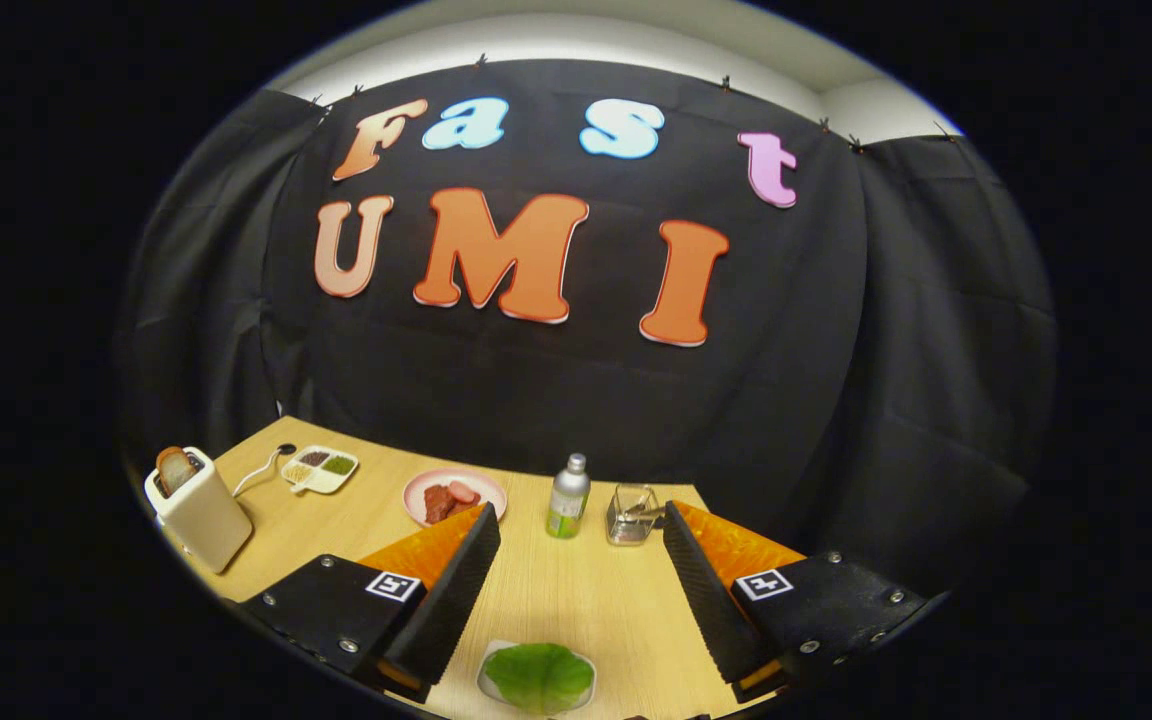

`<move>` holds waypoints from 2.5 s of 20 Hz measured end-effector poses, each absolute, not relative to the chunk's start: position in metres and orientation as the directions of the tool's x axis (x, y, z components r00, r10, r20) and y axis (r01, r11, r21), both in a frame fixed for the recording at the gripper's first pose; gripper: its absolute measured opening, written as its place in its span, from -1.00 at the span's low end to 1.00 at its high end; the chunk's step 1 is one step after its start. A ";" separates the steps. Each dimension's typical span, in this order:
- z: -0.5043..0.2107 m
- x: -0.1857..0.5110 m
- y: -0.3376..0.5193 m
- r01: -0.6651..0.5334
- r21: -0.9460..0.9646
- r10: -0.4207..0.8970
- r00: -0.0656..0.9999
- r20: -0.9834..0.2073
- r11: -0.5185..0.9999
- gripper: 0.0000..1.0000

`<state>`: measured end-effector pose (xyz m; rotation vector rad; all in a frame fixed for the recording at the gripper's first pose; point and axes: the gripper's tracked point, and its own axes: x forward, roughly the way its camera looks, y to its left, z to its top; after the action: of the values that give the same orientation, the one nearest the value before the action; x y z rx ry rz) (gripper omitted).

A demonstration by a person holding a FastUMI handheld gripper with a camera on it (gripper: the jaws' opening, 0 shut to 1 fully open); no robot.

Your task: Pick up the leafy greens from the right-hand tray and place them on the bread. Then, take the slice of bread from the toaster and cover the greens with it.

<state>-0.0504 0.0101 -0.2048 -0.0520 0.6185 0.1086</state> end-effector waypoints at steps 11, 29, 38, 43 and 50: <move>-0.345 -0.131 0.031 -0.155 0.075 0.135 0.423 -0.896 0.985 0.98; -0.477 -0.197 0.045 -0.155 0.124 0.122 -0.021 -0.992 0.980 0.80; -0.480 -0.193 0.038 -0.140 0.121 0.122 -0.004 -0.993 0.983 0.18; -0.477 -0.192 0.038 -0.090 0.120 0.123 0.026 -0.992 0.989 -0.89; -0.431 -0.174 0.062 -0.031 0.251 0.253 0.108 -0.961 0.967 -0.98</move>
<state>-0.1742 0.0622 -0.4310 0.1842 1.4501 0.2107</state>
